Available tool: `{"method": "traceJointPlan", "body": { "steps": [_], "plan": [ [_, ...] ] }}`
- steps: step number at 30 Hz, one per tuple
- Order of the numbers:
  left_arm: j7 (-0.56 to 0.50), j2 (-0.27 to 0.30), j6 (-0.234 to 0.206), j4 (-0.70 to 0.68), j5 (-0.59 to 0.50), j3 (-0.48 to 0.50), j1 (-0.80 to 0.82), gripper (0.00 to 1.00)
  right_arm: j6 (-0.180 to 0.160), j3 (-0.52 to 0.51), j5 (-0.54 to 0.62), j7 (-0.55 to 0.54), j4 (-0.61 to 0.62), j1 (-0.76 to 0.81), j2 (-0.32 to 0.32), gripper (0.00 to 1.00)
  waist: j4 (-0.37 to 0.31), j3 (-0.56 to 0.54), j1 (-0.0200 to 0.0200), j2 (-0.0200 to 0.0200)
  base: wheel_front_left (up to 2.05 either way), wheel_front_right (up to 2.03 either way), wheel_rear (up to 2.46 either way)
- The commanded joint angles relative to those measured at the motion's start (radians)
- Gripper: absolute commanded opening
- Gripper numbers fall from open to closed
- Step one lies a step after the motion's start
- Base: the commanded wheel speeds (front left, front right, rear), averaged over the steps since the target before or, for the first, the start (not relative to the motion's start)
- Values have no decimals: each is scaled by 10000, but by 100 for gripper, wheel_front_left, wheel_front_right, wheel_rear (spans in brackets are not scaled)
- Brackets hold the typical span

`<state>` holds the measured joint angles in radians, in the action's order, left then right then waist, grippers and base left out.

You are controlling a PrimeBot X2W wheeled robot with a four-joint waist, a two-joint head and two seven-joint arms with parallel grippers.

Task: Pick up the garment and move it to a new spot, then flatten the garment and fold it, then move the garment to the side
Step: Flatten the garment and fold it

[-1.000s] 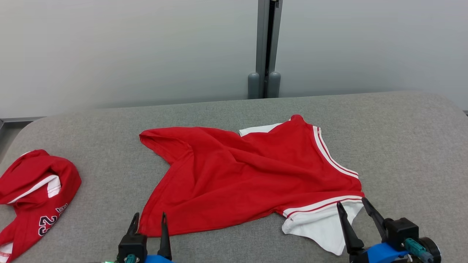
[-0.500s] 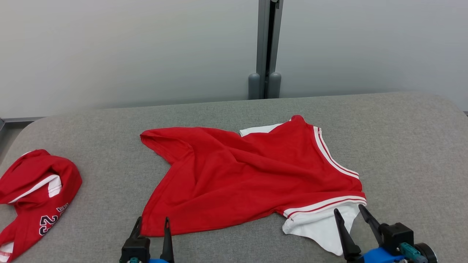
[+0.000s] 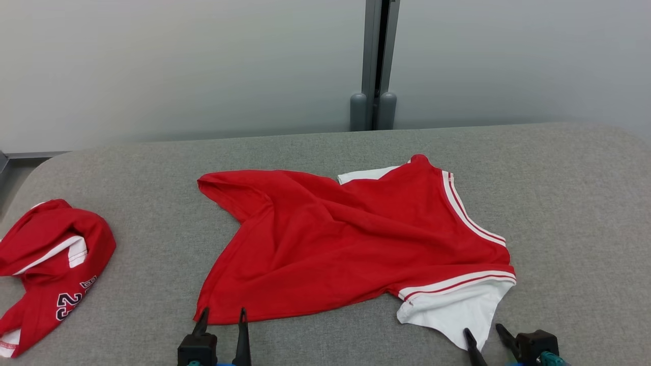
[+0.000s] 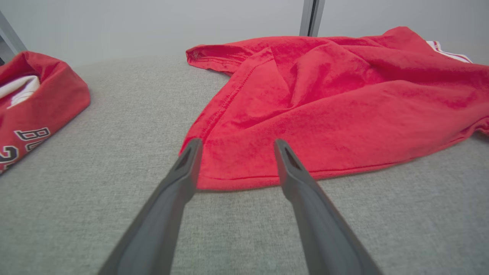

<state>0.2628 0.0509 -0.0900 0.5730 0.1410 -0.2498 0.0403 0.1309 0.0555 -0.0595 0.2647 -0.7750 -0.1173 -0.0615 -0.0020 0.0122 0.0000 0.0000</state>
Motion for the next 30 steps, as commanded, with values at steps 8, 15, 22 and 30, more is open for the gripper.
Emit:
{"method": "traceJointPlan", "body": {
  "steps": [8, 15, 22, 30],
  "plan": [
    [30, -9, -5, 39, 87, -36, 66, 100, 15, 947, -645, -121, -1454, -285, 173, 54, 131, 101, 0, 0, 0, 0, 0],
    [30, -9, -73, -15, 246, 50, 179, 100, -11, 941, -1219, -146, -1458, -292, -82, 0, 118, 265, 0, 0, 0, 0, 0],
    [30, -8, 58, 216, 572, 115, 105, 100, -9, -73, -1278, -19, 62, 8, -813, 0, -113, 316, 0, 0, 0, 0, 0],
    [30, -2, -298, 368, 1008, 320, 255, 100, -8, -234, -1209, -5, 777, 148, -1140, 0, -354, 472, 0, 0, 0, 0, 0]
  ]
}}
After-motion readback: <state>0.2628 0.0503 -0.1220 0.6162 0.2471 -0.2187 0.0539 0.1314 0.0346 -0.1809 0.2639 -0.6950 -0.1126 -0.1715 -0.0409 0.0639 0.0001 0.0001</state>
